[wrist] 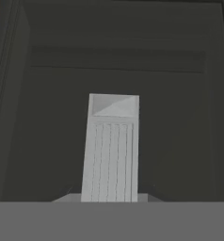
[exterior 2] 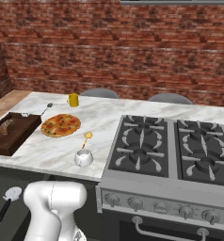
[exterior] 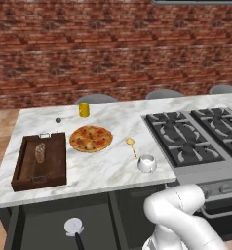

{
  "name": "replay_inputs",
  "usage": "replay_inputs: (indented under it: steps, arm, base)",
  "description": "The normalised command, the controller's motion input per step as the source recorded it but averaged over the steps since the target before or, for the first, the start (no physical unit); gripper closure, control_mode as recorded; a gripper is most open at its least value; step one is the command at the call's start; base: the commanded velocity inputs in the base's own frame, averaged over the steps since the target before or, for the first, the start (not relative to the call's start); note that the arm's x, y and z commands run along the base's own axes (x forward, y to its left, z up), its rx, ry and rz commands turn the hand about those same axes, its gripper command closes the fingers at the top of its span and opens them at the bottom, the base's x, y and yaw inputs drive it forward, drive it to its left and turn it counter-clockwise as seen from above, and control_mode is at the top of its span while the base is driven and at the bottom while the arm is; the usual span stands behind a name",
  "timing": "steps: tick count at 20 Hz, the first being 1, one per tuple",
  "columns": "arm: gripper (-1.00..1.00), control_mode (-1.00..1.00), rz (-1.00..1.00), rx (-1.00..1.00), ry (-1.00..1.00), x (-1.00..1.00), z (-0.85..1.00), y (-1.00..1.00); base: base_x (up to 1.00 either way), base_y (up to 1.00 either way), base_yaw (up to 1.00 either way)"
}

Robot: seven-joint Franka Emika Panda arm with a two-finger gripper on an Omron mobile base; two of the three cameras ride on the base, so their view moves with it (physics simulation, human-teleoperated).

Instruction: Take the pizza cutter from the drawer on the left and place it on the dining counter for cutting.

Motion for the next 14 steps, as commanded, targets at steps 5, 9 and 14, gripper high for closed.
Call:
replay_inputs:
  steps: [5,9,14]
  arm:
    - [1.0,-1.0,0.0,0.0,0.0,-0.29,0.0,0.0]
    - [1.0,-1.0,0.0,0.0,0.0,-0.08,0.0,0.0]
    - [1.0,-1.0,0.0,0.0,0.0,-0.24,0.0,0.0]
  base:
    - [0.0,0.0,0.0]
    - [0.0,0.0,0.0]
    - [0.0,0.0,0.0]
